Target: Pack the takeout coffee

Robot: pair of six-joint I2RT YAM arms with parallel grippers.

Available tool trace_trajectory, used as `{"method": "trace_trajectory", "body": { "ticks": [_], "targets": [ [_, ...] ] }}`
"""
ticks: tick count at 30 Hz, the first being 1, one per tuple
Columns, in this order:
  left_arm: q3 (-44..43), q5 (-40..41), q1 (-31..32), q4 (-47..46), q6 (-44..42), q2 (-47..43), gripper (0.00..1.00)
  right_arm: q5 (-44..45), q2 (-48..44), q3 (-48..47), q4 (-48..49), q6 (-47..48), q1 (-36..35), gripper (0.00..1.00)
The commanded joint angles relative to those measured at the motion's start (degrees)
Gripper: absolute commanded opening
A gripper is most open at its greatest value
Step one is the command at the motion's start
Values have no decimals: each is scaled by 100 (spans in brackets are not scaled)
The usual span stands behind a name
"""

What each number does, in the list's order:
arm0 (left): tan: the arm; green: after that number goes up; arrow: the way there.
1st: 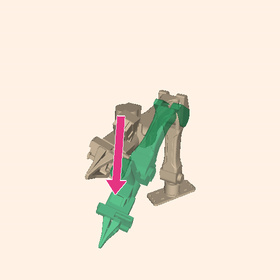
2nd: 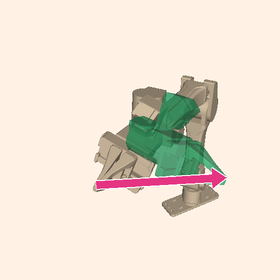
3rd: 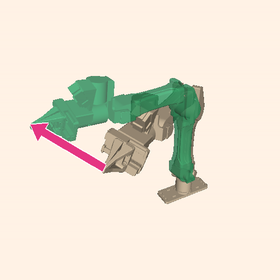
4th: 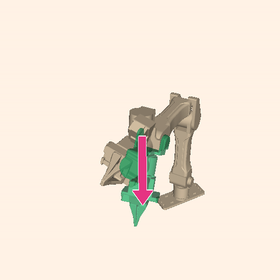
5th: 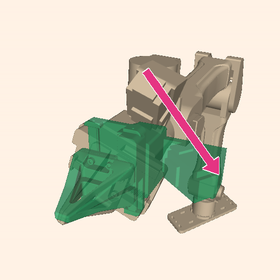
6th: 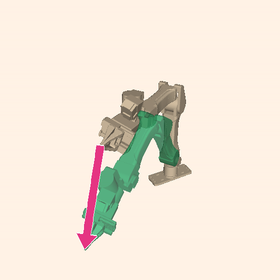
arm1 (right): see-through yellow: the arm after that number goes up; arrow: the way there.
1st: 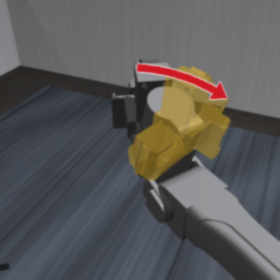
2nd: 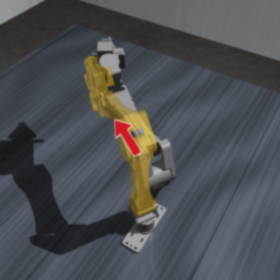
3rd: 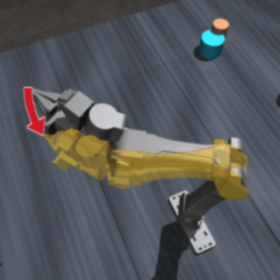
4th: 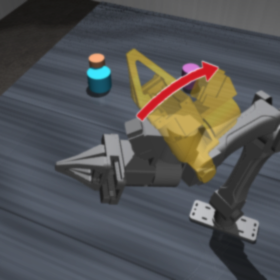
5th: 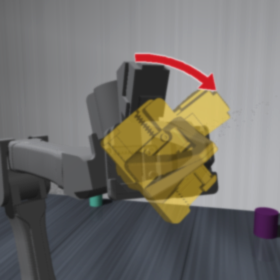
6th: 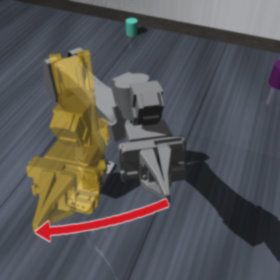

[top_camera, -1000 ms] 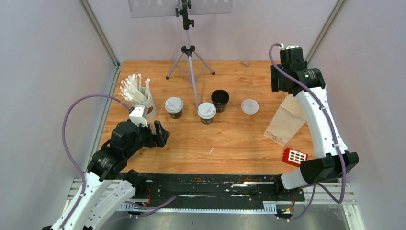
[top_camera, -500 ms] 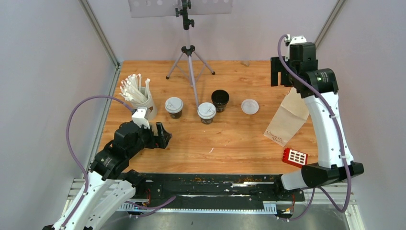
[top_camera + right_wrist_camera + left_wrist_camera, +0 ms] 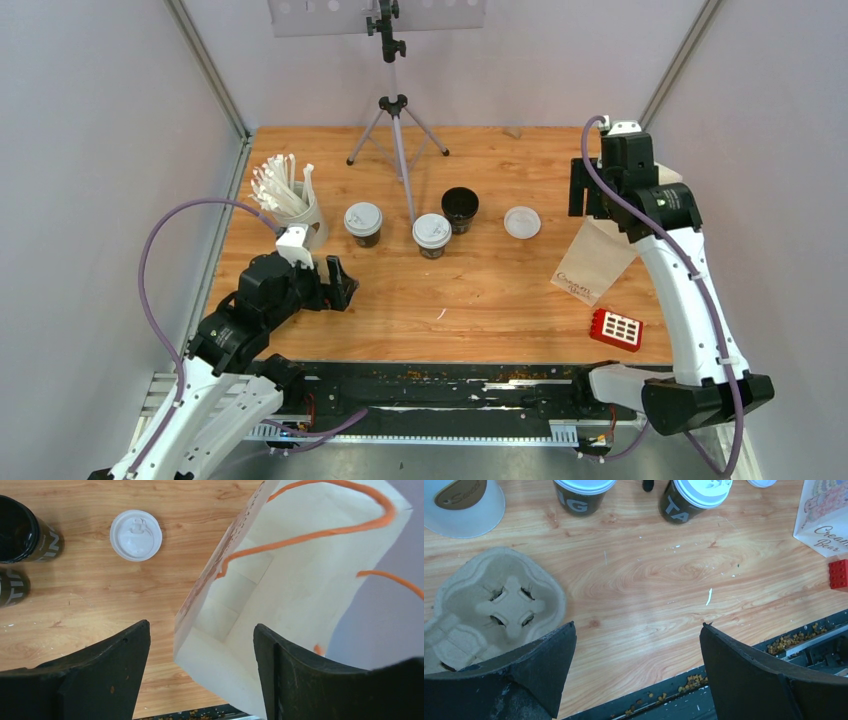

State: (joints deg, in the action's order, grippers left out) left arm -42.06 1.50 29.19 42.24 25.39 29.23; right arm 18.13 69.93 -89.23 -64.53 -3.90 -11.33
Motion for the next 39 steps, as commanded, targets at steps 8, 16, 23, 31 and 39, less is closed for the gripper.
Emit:
{"method": "trace_trajectory", "body": {
  "ticks": [8, 16, 23, 31, 39],
  "targets": [
    [-175, 68, 8, 65, -7, -229, 100, -109, 648, 462, 1108, -2, 439, 58],
    [-180, 35, 8, 62, 0, -147, 100, -165, 700, 308, 995, 356, 597, 13],
    [-187, 23, 8, -68, 81, -37, 100, -335, 376, -366, 475, 854, 589, 0],
    [-532, 617, 8, 192, 328, 222, 100, -666, 8, -986, -34, 1390, 281, 0],
    [-1012, 1219, 3, 457, 853, 442, 100, -2297, -597, -1145, -160, 1650, -226, 0]
  ]
}}
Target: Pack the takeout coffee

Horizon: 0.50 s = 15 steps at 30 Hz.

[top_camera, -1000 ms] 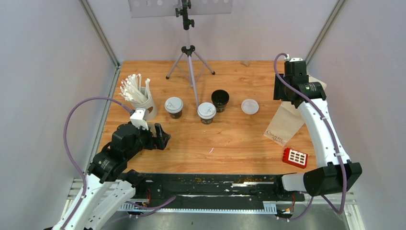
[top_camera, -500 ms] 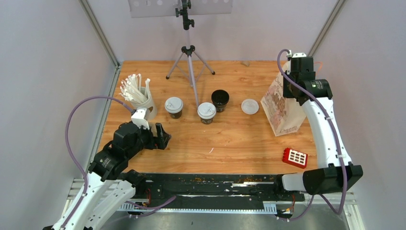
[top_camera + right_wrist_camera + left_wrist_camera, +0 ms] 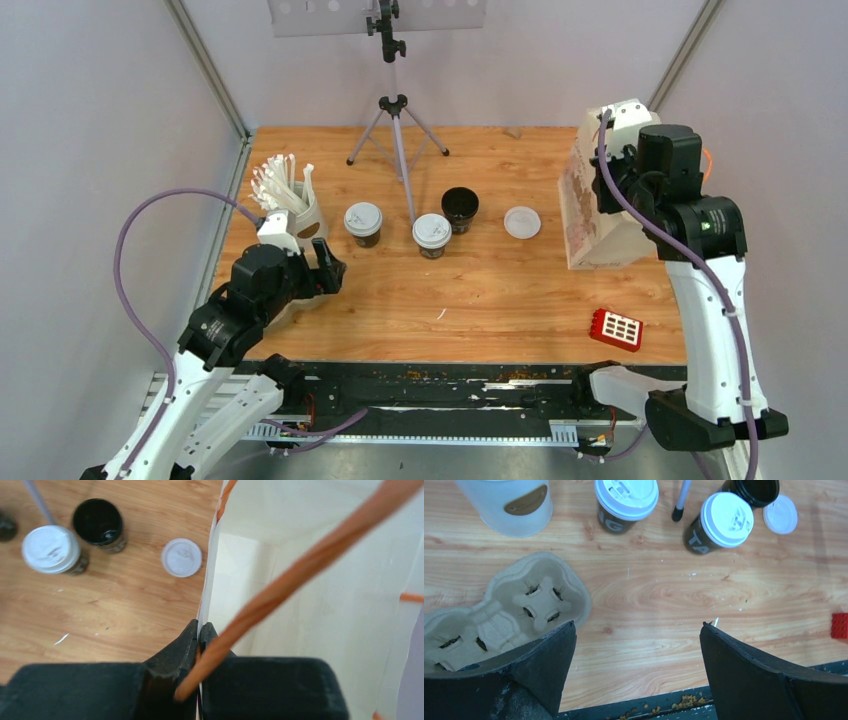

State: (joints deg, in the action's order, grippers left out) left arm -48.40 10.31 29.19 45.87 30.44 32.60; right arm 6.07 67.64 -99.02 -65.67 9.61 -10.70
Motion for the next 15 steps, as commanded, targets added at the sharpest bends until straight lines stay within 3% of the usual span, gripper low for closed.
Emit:
{"method": "trace_trajectory", "body": {
  "ticks": [1, 8, 15],
  "targets": [
    [-449, 292, -1, 136, 377, 151, 100, -1229, -488, -138, -58, 358, -460, 0],
    [-385, 374, -1, 63, 749, 187, 100, -1893, -908, 132, -274, 285, -1532, 0],
    [-139, 613, -1, -30, 1451, -107, 98, -2834, -1424, 1309, 245, 275, -2386, 0]
  ]
}}
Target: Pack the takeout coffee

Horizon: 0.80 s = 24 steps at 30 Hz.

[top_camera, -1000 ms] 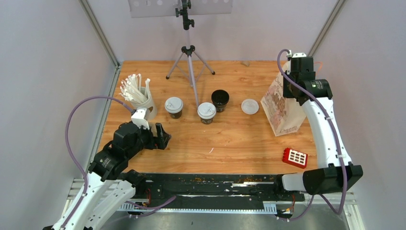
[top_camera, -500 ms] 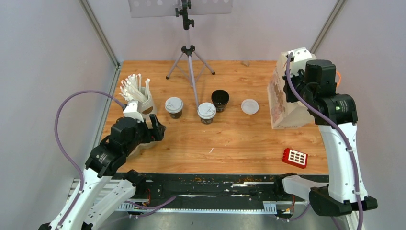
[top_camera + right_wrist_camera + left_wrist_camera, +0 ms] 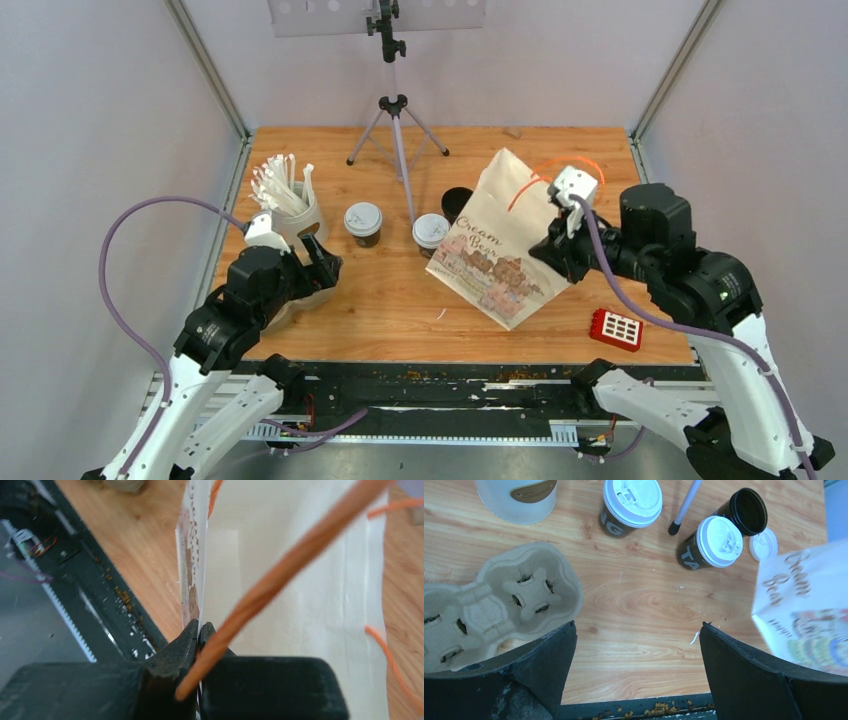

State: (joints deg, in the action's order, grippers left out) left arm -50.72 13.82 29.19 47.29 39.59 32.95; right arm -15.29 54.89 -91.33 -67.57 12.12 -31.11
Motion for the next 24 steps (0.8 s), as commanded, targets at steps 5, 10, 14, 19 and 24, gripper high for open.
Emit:
{"method": "trace_trajectory", "body": {
  "ticks": [5, 10, 14, 19, 24],
  "targets": [
    [40, 562, -1, 173, 1198, -76, 98, -914, -232, 1352, 1365, 243, -945, 0],
    [1, 1030, -1, 497, 2061, -133, 97, -276, 37, 1734, 1906, 796, -1621, 0],
    [-32, 1460, -1, 750, 2629, -213, 96, 274, 136, 1974, 2398, 1298, -2203, 0],
    [-34, 1689, -1, 952, 3010, -323, 96, 619, 449, 2069, 2725, 1546, -2637, 0],
    [106, 1668, 3, 967, 3227, -367, 95, 1208, 855, 2219, 2769, 1780, -3103, 1]
  ]
}}
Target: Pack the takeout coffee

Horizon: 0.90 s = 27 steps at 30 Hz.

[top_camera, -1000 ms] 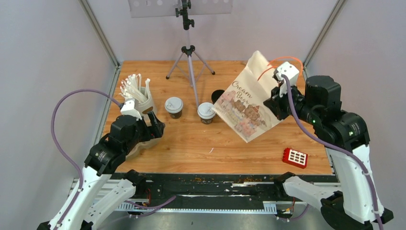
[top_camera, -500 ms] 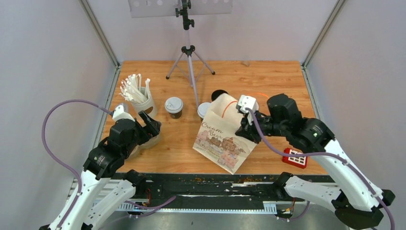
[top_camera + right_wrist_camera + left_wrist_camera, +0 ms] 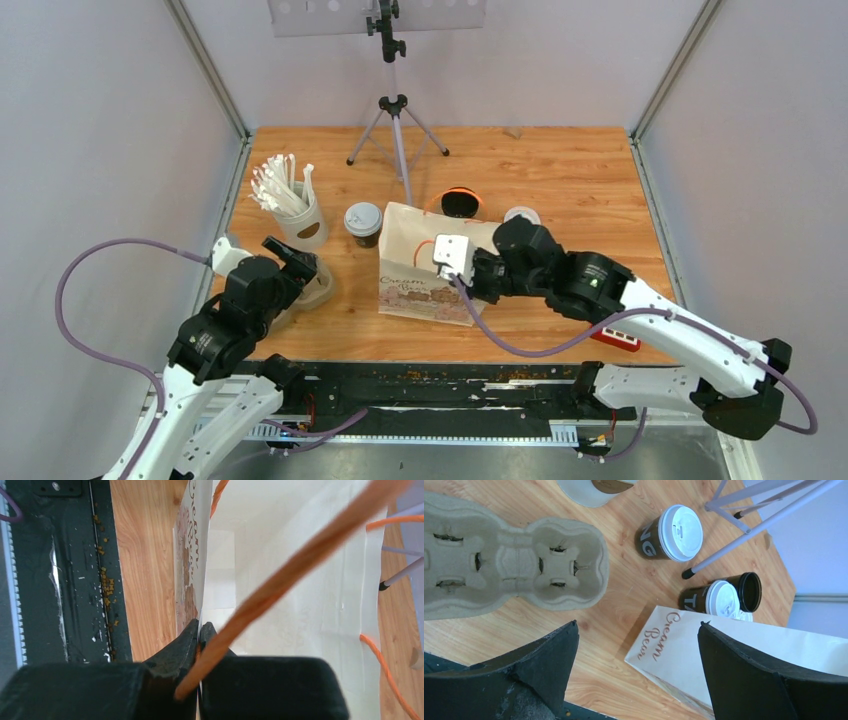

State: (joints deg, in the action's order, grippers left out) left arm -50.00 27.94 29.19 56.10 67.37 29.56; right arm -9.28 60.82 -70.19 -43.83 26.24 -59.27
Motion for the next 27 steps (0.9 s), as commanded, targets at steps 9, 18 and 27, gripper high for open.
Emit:
{"method": "trace_trajectory", "body": {
  "ticks": [9, 18, 27],
  "targets": [
    [-144, 309, -1, 644, 1307, 557, 93, 926, 704, -214, 221, 188, -507, 24],
    [-202, 657, -1, 938, 2601, 337, 87, 766, 467, -852, -273, -334, -501, 67],
    [191, 1183, -1, 945, 4464, 281, 76, 576, -107, -1026, -271, -949, -498, 100]
  ]
}}
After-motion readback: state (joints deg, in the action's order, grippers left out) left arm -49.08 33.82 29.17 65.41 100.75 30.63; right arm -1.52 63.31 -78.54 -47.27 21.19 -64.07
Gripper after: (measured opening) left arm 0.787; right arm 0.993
